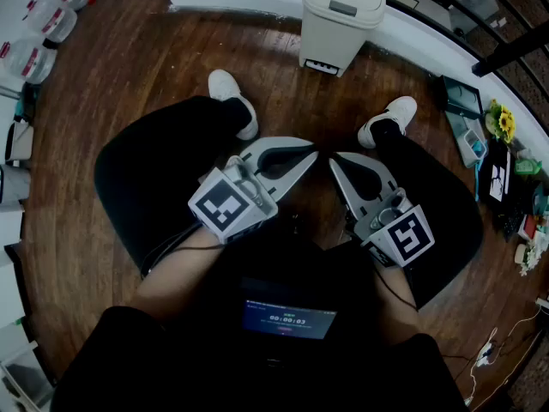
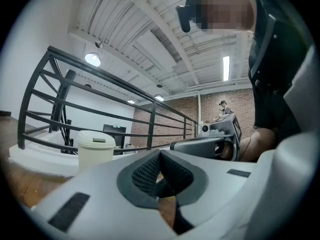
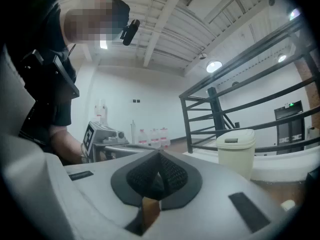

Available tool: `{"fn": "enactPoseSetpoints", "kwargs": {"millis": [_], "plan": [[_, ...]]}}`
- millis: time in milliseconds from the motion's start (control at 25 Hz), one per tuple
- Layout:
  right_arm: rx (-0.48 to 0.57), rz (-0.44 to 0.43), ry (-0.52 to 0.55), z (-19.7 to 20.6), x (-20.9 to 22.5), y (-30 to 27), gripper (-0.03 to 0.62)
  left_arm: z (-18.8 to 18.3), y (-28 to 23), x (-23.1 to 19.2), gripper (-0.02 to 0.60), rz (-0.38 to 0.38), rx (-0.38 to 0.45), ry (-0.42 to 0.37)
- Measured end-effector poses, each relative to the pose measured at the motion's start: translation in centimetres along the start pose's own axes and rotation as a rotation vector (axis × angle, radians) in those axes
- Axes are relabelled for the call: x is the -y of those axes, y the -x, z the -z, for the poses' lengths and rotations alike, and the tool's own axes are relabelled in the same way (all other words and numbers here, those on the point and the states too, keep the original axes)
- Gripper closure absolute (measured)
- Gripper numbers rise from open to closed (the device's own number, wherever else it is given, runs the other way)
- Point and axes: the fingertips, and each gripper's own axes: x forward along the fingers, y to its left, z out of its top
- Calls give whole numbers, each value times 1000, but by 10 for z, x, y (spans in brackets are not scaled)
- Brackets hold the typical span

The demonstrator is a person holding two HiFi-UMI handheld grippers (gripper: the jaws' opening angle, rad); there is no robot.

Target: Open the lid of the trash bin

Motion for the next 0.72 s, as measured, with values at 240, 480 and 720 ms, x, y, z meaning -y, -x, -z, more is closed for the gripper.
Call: {"fn": "enactPoseSetpoints", "kwargs": {"millis": [240, 480, 720], "plan": [[35, 13, -1, -10, 9, -4, 571, 1, -5, -15, 563, -28, -28, 2], [8, 49, 38, -32, 59, -21, 571, -24, -37, -58, 562, -38, -23, 73], [69, 33, 22, -65, 100, -42, 571, -46, -71, -80, 561, -39, 11, 20]]}}
